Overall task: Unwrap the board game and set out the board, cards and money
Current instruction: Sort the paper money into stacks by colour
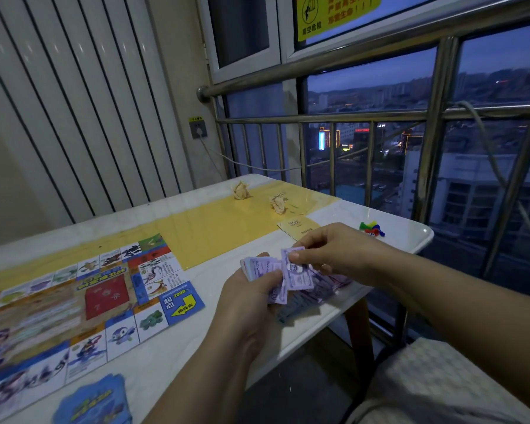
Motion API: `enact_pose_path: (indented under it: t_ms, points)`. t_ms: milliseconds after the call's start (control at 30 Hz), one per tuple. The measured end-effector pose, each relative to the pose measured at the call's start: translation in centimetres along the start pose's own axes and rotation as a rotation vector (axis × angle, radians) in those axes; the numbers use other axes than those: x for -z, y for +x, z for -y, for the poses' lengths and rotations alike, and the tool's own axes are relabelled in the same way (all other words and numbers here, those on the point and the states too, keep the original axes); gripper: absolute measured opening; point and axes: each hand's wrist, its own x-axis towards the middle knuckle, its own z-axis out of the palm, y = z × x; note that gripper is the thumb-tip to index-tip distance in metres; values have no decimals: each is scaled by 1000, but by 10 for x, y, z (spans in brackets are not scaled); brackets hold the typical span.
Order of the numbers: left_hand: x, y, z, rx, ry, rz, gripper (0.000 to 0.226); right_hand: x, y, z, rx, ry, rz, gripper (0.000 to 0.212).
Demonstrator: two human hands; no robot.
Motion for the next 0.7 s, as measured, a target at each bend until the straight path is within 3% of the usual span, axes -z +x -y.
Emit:
enact_pose_path:
  t_ms: [133,333,467,700]
  points:
    - [-2,2,5,0,18,-11,13,-8,-3,0,-2,8,52,10]
    - [0,0,-2,114,-122,-31,14,-6,0,0,18,6,-41,8]
    - [5,2,-1,46,-35,-43,21,-6,-2,1,-5,63,3,9]
    - [1,-3,2,30,-17,-2,9,-12,0,1,-28,123,51,7]
